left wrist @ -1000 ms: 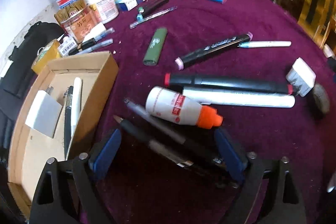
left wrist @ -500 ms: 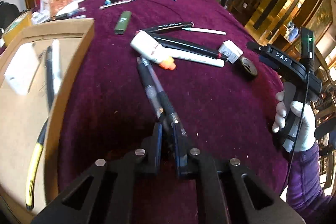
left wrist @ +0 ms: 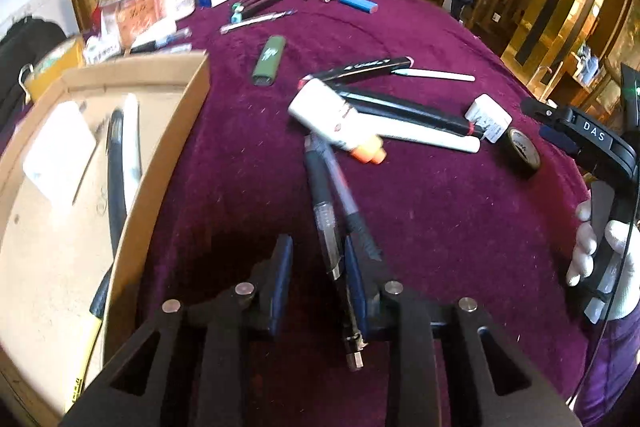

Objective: Organize rigid objects
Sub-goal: 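Grasp the black pen with the left tool and lift it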

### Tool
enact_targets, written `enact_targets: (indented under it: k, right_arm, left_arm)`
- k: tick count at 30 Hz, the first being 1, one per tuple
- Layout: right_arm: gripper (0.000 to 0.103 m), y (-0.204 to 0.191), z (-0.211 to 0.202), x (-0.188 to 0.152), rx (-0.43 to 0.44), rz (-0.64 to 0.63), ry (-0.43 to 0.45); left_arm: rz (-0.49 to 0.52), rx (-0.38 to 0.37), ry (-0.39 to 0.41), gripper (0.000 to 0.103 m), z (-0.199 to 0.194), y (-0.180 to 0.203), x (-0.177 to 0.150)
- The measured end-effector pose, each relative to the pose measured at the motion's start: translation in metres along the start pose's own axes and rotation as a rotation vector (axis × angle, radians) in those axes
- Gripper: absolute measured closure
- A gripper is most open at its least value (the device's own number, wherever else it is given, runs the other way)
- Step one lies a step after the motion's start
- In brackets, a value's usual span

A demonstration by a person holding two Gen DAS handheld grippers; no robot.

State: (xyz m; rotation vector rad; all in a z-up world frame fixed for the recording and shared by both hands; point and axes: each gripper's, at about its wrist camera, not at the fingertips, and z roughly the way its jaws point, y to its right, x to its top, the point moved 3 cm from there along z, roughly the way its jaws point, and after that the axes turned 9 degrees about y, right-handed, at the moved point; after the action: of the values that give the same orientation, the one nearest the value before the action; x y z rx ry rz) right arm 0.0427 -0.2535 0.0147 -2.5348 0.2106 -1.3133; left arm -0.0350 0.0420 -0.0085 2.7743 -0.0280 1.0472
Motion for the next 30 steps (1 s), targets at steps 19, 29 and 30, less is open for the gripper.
enact_targets:
  k: [19,29,30]
  right_arm:
    - [0.024,0.0,0.007,-0.005,0.003,0.02,-0.047]
    - [0.024,0.004,0.01,-0.007,0.001,0.039,-0.062]
    - [0.024,0.005,0.01,-0.007,-0.001,0.042,-0.063]
  left_arm:
    - [0.155,0.118,0.012,0.078,-0.011,0.012,-0.018]
    - [0.233,0.18,0.053,0.067,0.005,0.023,-0.004]
    - [0.232,0.173,0.054,0.068,0.005,0.022,-0.004]
